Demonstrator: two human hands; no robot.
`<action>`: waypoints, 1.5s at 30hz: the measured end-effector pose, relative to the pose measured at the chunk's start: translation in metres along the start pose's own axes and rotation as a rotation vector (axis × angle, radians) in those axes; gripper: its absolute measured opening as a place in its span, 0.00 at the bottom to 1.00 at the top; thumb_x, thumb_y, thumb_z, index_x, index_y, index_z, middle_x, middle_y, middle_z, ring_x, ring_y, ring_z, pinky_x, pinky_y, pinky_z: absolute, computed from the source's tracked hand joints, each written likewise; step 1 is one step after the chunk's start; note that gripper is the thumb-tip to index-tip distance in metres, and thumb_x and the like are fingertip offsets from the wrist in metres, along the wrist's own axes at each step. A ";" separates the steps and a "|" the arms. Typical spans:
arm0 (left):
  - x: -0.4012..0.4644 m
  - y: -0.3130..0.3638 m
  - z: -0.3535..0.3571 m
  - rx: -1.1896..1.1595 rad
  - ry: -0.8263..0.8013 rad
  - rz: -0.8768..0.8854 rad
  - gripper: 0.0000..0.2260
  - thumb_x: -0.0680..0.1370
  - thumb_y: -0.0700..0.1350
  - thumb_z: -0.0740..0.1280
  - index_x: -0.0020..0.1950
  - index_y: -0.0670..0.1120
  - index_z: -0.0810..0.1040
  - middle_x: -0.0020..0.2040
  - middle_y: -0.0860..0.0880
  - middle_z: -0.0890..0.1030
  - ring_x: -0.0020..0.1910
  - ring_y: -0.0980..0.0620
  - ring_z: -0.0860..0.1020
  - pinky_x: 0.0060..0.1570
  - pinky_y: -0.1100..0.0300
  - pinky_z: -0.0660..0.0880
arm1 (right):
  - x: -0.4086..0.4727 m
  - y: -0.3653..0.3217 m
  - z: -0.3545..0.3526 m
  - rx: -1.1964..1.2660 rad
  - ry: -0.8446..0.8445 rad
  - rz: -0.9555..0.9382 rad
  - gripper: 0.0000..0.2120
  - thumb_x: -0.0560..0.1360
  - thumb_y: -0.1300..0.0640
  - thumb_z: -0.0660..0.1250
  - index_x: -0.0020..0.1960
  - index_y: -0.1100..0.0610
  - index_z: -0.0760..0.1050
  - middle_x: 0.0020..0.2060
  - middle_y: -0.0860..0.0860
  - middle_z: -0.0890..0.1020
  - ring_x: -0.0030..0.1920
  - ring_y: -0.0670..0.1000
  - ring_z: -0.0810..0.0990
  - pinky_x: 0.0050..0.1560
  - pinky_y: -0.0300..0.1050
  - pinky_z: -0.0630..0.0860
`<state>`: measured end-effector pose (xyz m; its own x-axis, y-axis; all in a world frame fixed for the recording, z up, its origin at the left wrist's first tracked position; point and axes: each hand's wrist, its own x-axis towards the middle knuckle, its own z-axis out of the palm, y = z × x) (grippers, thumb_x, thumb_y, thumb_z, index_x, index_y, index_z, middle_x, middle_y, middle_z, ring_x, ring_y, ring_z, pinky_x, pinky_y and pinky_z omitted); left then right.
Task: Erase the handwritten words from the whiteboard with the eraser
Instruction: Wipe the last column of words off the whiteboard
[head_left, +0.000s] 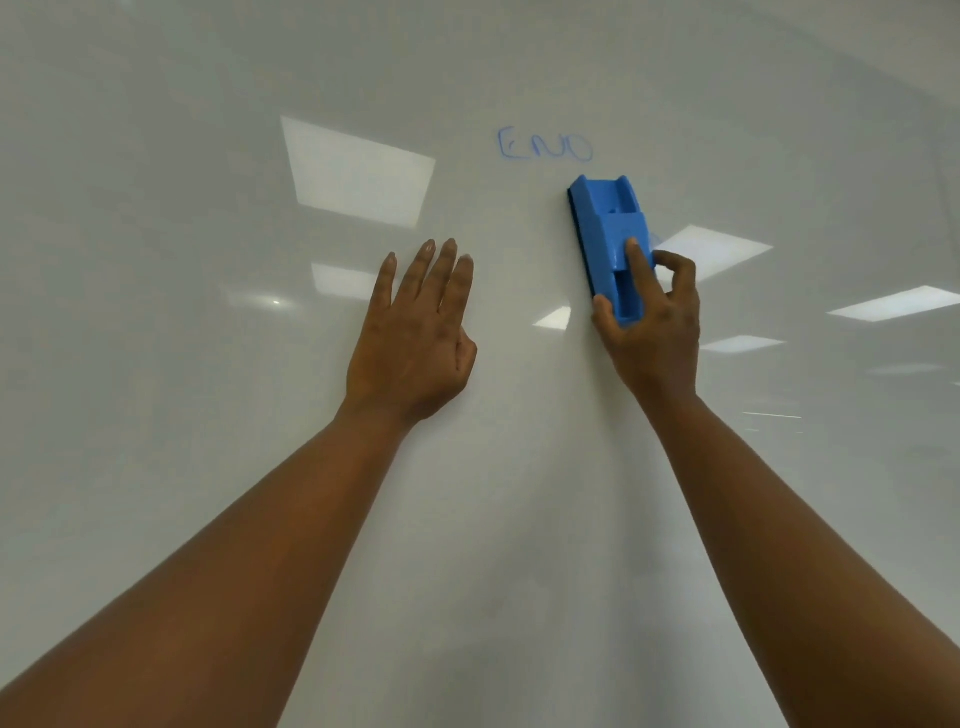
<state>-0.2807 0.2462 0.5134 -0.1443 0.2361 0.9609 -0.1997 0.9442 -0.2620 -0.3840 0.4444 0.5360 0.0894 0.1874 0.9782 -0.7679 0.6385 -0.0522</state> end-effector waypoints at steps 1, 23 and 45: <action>0.000 0.000 0.000 0.001 -0.001 0.001 0.28 0.75 0.46 0.48 0.75 0.40 0.56 0.76 0.41 0.58 0.75 0.44 0.56 0.74 0.45 0.48 | 0.001 0.006 -0.002 -0.001 0.006 0.024 0.28 0.73 0.55 0.67 0.71 0.54 0.63 0.64 0.59 0.67 0.59 0.58 0.70 0.52 0.43 0.68; -0.001 0.003 -0.003 0.014 -0.001 -0.004 0.29 0.73 0.46 0.45 0.73 0.40 0.64 0.74 0.41 0.63 0.74 0.42 0.60 0.72 0.44 0.53 | 0.004 0.051 -0.015 -0.017 0.056 0.195 0.27 0.74 0.54 0.66 0.71 0.53 0.63 0.63 0.58 0.66 0.59 0.58 0.69 0.50 0.43 0.68; -0.001 0.005 -0.003 0.016 0.022 -0.010 0.28 0.73 0.45 0.47 0.71 0.38 0.67 0.72 0.39 0.66 0.71 0.40 0.64 0.70 0.42 0.57 | 0.000 0.057 -0.022 0.017 -0.021 0.156 0.29 0.74 0.55 0.67 0.72 0.53 0.61 0.65 0.59 0.64 0.60 0.58 0.68 0.52 0.42 0.67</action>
<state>-0.2787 0.2510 0.5111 -0.1210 0.2316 0.9653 -0.2170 0.9427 -0.2534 -0.4136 0.4977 0.5290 -0.0449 0.2673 0.9626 -0.7821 0.5900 -0.2003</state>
